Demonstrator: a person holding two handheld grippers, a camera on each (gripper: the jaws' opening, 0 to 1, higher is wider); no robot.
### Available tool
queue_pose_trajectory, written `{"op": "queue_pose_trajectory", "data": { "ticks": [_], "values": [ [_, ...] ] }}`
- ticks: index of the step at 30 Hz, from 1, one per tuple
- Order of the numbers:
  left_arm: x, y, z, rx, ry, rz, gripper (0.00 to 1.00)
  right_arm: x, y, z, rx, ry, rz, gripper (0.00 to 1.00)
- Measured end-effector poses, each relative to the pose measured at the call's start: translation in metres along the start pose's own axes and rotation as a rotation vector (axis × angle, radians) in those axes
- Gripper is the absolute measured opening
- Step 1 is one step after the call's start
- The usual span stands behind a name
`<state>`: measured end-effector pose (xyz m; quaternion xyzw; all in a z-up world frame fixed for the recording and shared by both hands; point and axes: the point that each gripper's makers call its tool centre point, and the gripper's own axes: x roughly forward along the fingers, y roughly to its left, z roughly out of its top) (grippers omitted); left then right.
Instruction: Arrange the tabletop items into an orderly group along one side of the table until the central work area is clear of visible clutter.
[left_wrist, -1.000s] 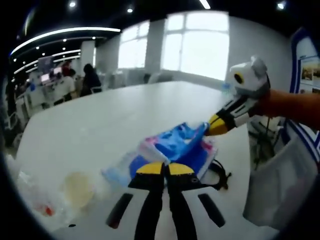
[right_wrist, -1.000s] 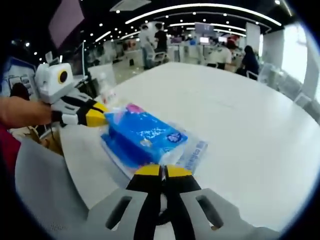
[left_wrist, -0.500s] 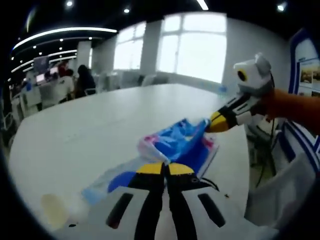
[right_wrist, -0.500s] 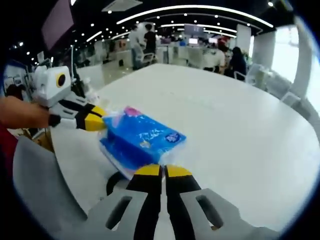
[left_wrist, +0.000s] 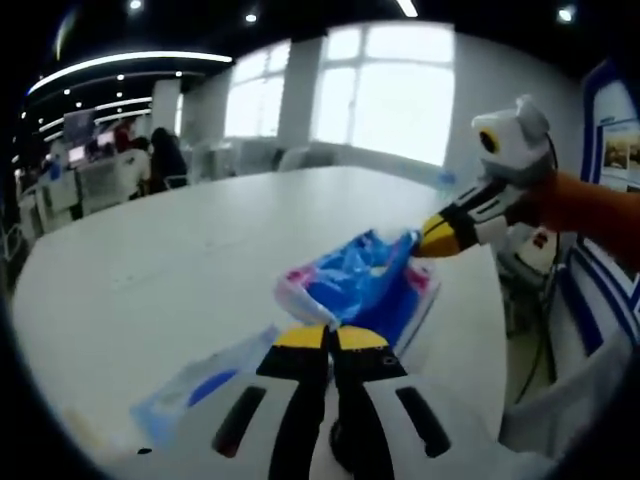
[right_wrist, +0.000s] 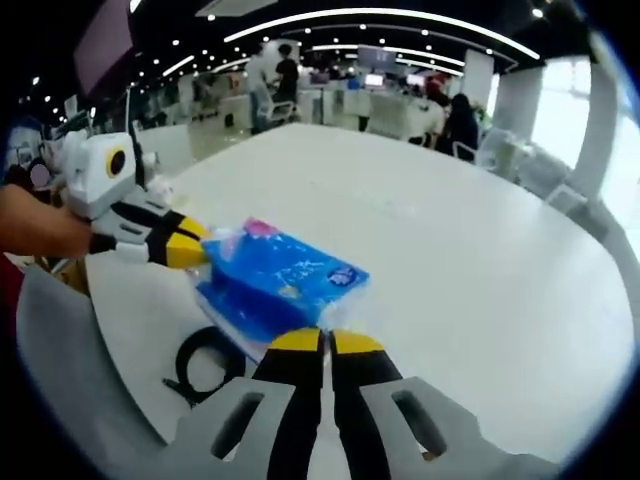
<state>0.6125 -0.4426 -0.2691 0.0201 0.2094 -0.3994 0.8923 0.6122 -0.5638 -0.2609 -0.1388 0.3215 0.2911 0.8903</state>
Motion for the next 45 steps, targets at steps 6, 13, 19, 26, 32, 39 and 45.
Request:
{"op": "queue_pose_trajectory", "data": {
  "ticks": [6,13,19,26,32,39,45],
  "values": [
    [0.022,-0.003,0.004,-0.005,0.005,0.000,0.00,0.000,-0.021,-0.002,-0.018,0.012,-0.024,0.02],
    [0.050,-0.008,0.001,-0.023,0.023,0.015,0.00,0.006,-0.047,-0.011,-0.015,0.024,-0.043,0.02],
    [0.071,-0.009,-0.009,-0.055,0.039,0.025,0.00,0.016,-0.064,-0.026,-0.014,0.042,-0.032,0.02],
    [0.092,-0.009,-0.025,-0.057,0.070,0.037,0.00,0.036,-0.078,-0.044,-0.023,0.066,-0.013,0.02],
    [0.104,-0.005,-0.039,-0.055,0.098,0.050,0.00,0.052,-0.083,-0.056,-0.018,0.075,0.012,0.02],
    [0.109,0.004,-0.049,-0.037,0.130,0.063,0.00,0.069,-0.083,-0.067,-0.007,0.085,0.033,0.03],
    [0.110,0.005,-0.055,-0.039,0.151,0.066,0.00,0.077,-0.085,-0.072,-0.001,0.095,0.041,0.03]
  ]
}}
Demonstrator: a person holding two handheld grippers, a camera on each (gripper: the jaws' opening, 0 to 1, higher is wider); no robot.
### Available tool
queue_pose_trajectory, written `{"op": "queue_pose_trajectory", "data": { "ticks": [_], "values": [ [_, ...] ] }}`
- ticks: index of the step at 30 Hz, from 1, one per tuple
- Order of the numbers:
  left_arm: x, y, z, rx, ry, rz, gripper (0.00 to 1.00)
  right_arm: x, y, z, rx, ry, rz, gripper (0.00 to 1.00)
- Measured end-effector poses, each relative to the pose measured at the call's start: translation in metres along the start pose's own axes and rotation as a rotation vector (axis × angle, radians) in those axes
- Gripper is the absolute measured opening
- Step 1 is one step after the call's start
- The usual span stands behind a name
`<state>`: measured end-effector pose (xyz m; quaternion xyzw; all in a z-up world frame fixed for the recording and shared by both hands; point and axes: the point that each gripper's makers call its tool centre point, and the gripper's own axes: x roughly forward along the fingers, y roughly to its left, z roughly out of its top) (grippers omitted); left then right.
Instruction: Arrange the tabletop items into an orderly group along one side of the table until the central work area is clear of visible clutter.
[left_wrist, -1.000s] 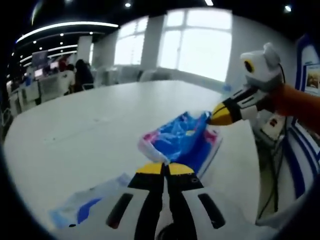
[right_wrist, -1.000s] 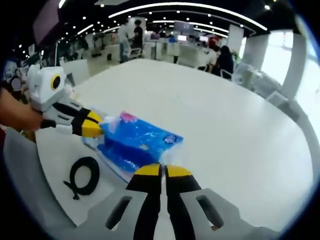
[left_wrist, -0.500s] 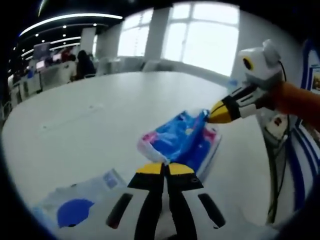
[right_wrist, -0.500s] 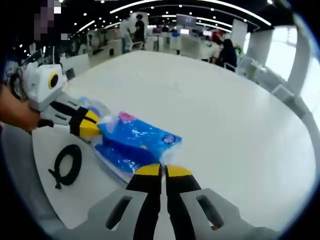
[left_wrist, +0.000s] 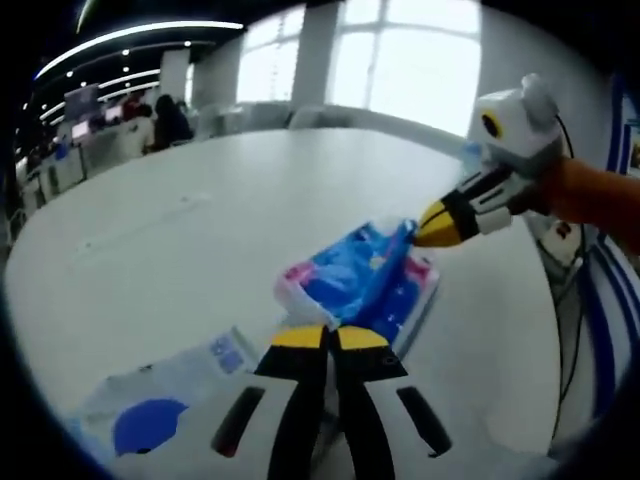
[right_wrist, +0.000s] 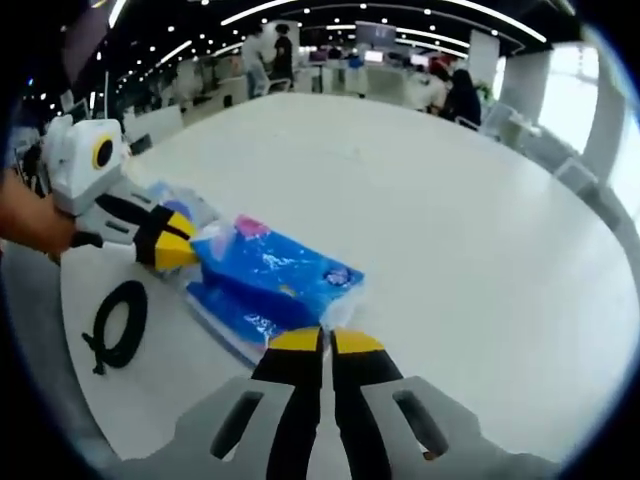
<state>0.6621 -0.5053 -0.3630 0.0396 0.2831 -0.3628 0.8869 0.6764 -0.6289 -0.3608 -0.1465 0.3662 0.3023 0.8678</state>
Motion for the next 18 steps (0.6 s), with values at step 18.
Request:
{"op": "queue_pose_trajectory", "data": {
  "ticks": [18],
  "values": [
    [0.007,-0.002,-0.009,0.024,0.026,-0.003,0.01,0.004,0.000,-0.012,0.028,0.018,0.002,0.05]
  ]
}}
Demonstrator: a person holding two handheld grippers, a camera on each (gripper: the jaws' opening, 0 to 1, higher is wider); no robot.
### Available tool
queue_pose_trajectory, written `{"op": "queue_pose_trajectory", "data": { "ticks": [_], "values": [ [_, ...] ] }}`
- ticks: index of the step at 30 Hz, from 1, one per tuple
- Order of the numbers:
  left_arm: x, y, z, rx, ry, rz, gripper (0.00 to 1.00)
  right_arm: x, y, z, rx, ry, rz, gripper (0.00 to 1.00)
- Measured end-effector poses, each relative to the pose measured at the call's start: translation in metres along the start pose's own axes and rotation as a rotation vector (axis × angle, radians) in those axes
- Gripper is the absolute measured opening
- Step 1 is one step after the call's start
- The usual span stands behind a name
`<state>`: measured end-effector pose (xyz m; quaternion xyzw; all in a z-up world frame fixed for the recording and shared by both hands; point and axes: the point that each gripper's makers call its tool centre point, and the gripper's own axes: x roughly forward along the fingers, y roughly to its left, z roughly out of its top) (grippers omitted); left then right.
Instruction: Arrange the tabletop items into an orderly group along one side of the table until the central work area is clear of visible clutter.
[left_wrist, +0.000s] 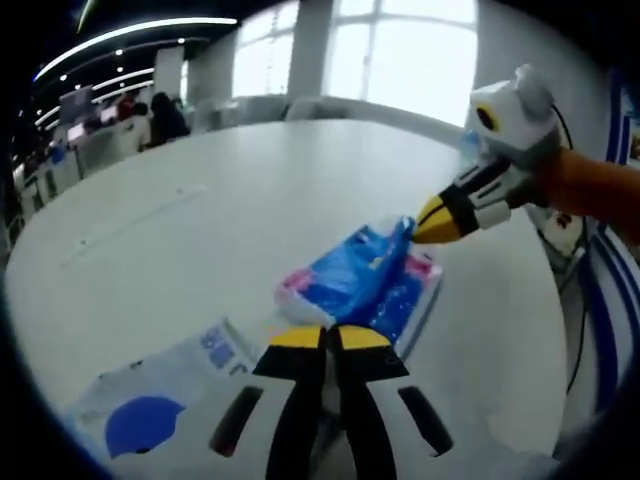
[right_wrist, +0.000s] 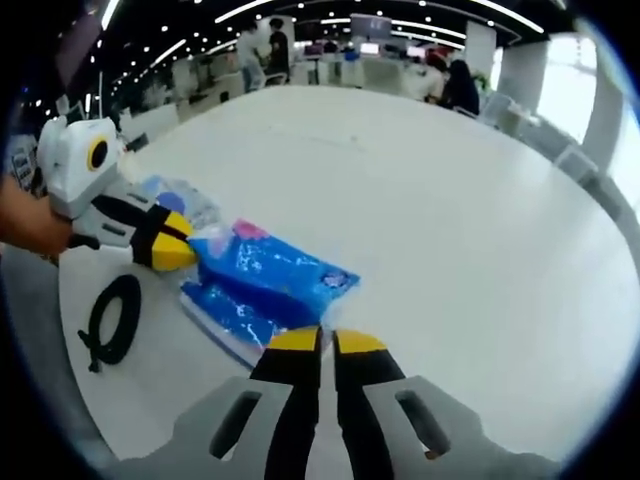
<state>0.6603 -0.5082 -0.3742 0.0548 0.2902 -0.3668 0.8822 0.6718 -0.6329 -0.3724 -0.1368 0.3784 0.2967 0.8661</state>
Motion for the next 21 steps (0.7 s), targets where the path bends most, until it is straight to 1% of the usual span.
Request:
{"op": "queue_pose_trajectory", "data": {
  "ticks": [8,15,18,21],
  "values": [
    [-0.0009,0.0002,0.0008,-0.007,-0.002,-0.006,0.06,-0.0005,-0.0032,0.0000,0.017,-0.006,-0.010,0.08],
    [-0.0022,0.0017,0.0006,-0.014,0.001,-0.004,0.16,-0.0024,-0.0024,0.0016,0.026,-0.011,-0.015,0.11],
    [-0.0032,0.0014,0.0014,-0.011,-0.001,-0.003,0.16,-0.0036,-0.0021,0.0020,0.027,-0.013,-0.017,0.11],
    [-0.0035,0.0025,0.0018,-0.011,-0.001,0.001,0.18,-0.0044,-0.0024,0.0023,0.027,-0.014,-0.019,0.11]
  ]
}}
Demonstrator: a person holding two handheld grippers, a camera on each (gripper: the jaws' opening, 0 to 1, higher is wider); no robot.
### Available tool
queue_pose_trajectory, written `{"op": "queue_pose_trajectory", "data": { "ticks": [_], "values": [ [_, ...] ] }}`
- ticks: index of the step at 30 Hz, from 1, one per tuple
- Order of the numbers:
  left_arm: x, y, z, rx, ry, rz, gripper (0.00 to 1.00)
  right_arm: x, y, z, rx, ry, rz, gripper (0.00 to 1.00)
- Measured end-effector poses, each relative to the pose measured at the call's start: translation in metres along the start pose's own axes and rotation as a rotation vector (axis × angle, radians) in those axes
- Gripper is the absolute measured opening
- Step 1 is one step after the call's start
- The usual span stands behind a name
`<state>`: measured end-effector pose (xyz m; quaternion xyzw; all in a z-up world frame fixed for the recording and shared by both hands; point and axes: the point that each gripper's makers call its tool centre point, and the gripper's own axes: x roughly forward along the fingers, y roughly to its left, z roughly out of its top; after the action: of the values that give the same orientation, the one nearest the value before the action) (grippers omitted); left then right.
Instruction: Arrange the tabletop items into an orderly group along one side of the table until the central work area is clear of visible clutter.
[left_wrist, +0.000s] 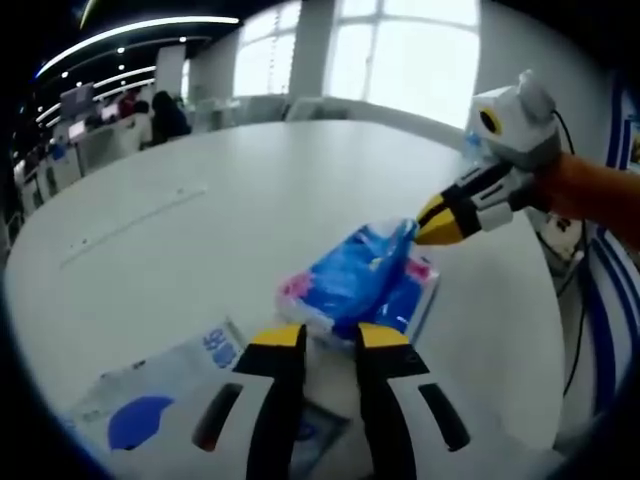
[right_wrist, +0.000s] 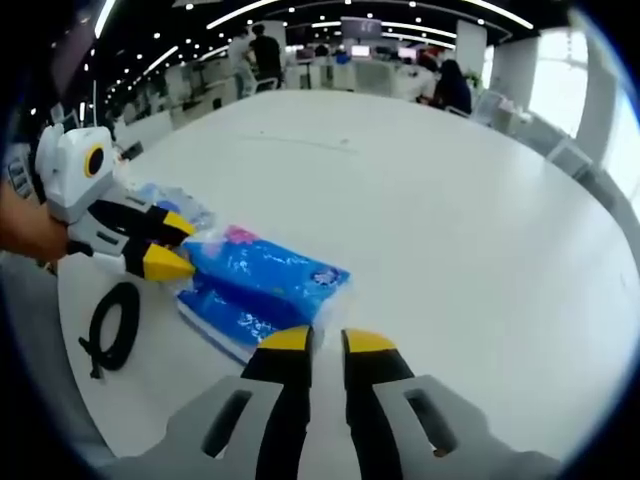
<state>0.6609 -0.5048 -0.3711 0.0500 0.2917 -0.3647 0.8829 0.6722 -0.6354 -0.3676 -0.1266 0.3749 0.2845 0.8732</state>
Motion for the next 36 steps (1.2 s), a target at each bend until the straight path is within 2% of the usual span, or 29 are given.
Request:
{"op": "queue_pose_trajectory", "data": {
  "ticks": [14,19,23,27,31,36],
  "values": [
    [-0.004,0.002,0.006,-0.021,-0.013,0.006,0.29,-0.005,-0.003,0.002,0.014,-0.010,-0.011,0.14],
    [-0.007,-0.001,0.010,-0.022,-0.027,0.000,0.33,-0.008,-0.004,0.007,0.021,-0.028,-0.023,0.26],
    [-0.010,-0.002,0.014,-0.030,-0.038,-0.005,0.43,-0.011,-0.003,0.008,0.017,-0.035,-0.026,0.37],
    [-0.013,-0.005,0.018,-0.030,-0.045,-0.016,0.49,-0.013,0.000,0.009,0.008,-0.034,-0.023,0.43],
    [-0.017,-0.009,0.022,-0.033,-0.054,-0.034,0.59,-0.019,0.005,0.013,-0.004,-0.047,-0.014,0.51],
    [-0.024,-0.022,0.027,-0.002,-0.065,-0.084,0.74,-0.024,0.010,0.017,-0.012,-0.060,0.001,0.68]
  ]
}}
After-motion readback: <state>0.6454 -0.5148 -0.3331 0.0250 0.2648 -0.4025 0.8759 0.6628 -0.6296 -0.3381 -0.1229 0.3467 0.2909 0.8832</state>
